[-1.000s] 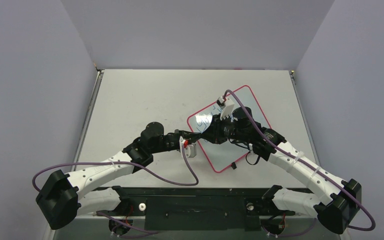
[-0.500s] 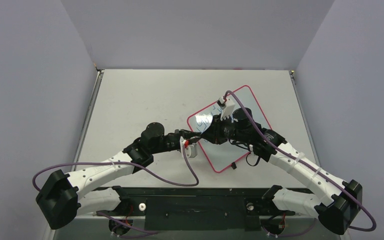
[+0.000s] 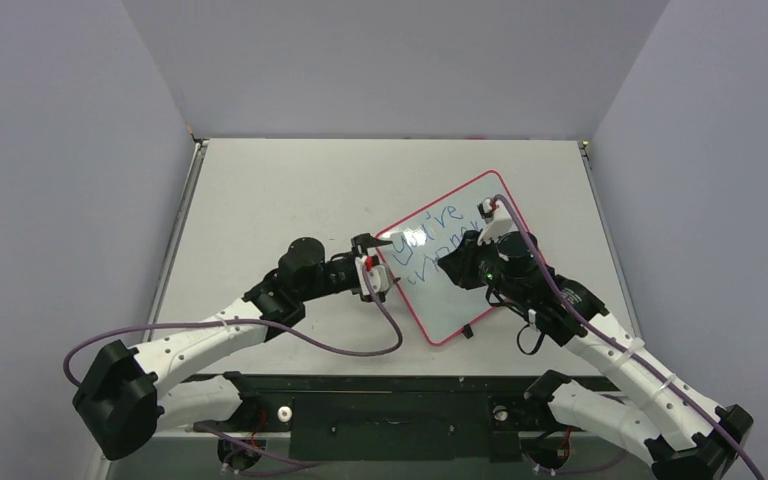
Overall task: Write a sentence on the whiteboard
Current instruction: Hold the whiteboard on the whiteboard stand.
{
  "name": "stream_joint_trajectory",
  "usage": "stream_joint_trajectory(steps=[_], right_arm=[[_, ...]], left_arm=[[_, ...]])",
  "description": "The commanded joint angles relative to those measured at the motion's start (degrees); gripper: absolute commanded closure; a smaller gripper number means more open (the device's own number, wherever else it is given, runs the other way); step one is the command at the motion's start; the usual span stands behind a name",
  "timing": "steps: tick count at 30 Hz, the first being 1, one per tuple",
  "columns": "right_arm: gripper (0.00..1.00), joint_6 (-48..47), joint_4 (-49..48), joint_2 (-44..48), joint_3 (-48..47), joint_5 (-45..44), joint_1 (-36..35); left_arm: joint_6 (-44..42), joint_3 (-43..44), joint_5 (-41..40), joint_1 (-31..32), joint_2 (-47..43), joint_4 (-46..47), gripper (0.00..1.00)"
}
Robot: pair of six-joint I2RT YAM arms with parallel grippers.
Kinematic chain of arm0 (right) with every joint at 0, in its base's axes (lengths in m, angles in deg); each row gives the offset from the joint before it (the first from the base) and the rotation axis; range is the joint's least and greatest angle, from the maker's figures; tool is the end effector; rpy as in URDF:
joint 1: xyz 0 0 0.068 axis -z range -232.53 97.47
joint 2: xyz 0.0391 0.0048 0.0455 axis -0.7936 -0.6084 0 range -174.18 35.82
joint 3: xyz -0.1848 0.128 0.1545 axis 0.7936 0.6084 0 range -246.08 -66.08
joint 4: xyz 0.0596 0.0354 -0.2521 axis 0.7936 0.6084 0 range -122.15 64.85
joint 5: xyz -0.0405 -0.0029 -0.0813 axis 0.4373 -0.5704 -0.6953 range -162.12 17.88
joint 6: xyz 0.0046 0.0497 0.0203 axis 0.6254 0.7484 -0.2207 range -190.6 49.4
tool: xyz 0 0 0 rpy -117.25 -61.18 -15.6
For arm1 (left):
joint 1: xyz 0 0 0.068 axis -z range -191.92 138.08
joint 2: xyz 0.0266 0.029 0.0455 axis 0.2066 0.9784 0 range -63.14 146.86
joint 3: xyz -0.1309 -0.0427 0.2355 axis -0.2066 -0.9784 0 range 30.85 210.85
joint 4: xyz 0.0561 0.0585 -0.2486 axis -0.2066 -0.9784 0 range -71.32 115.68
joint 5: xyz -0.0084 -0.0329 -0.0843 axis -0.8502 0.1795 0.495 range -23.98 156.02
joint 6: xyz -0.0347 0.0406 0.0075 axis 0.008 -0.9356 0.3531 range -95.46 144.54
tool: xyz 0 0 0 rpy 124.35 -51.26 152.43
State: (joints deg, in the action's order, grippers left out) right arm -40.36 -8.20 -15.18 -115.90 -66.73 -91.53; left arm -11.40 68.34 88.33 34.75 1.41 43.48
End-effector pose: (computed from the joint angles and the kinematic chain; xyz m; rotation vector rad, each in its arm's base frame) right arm 0.1525 0.1280 0.3271 -0.2247 2.1037 0.8455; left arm 0.1669 -0.1967 0.2766 1.3515 1.1014 -0.4743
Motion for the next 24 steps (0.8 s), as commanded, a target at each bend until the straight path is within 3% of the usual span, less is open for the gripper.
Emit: stream_joint_trajectory(steps=[1,10,18,24], right_arm=[[1.0,-1.46,2.45,2.61,1.65,-7.17,0.24],[1.0,-3.0,6.45,5.04,3.94,-11.78,-0.45],[1.0,-2.19,8.47,4.66,4.33,-20.49,-7.15],[1.0,-0.53,8.7,3.87,4.64,-23.22,-10.57]], left_arm=[[13.3,7.19,-0.44,-4.47,2.83,0.43,0.33],[37.23,16.79,1.04,-13.16,10.96,0.38,0.34],[49.65,28.14,5.01,-16.32,21.57,-11.02,0.4],[55.23,35.43,13.59,-17.87,30.85,-16.42,0.49]])
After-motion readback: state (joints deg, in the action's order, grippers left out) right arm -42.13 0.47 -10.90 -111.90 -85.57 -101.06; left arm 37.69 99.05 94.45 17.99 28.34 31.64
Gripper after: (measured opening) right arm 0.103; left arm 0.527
